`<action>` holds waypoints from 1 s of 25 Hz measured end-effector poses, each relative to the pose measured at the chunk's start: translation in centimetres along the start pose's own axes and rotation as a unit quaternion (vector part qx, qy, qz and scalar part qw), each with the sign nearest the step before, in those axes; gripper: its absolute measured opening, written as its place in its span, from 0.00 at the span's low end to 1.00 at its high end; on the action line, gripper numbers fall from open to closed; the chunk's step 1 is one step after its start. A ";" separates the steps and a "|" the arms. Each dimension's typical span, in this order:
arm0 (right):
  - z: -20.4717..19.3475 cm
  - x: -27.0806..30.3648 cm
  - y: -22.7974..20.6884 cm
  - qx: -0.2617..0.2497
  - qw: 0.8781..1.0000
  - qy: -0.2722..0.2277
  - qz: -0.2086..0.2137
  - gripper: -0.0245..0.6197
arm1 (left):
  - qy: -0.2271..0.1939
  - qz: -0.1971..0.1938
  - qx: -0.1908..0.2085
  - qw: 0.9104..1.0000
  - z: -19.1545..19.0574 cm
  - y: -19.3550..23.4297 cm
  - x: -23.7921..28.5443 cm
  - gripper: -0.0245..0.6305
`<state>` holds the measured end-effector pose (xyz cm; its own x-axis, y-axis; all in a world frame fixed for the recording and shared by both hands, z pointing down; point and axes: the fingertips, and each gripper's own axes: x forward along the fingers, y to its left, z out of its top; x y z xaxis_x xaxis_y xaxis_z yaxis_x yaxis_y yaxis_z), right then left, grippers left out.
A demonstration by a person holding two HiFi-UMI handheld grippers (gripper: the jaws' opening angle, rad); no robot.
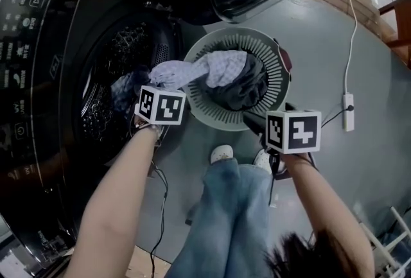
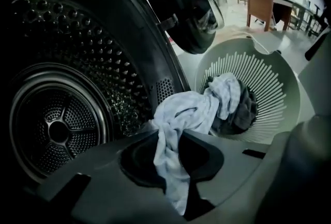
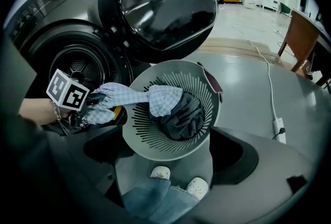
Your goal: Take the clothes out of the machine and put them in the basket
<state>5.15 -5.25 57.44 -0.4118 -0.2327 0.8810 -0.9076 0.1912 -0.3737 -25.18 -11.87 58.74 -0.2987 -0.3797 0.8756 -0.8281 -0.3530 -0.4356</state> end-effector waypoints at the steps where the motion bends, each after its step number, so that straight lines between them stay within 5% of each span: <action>1: 0.1 -0.3 0.0 0.000 1.000 0.000 0.000 0.85 | -0.003 -0.003 -0.003 1.000 0.2 0.0 -0.5 0.13; 16: 1.8 -5.3 -0.6 0.011 1.000 -0.014 -0.016 0.85 | -0.057 -0.046 -0.026 0.997 4.4 -2.4 -7.3 0.13; 25: 1.8 -6.7 -1.1 0.014 0.999 -0.023 -0.017 0.85 | -0.130 -0.104 -0.044 0.985 9.6 -6.8 -11.6 0.13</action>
<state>8.75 -5.58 51.42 -0.3840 -0.2816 0.8793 -0.9226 0.1551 -0.3532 -11.59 -13.25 49.54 0.0032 -0.5169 0.8560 -0.8995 -0.3755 -0.2234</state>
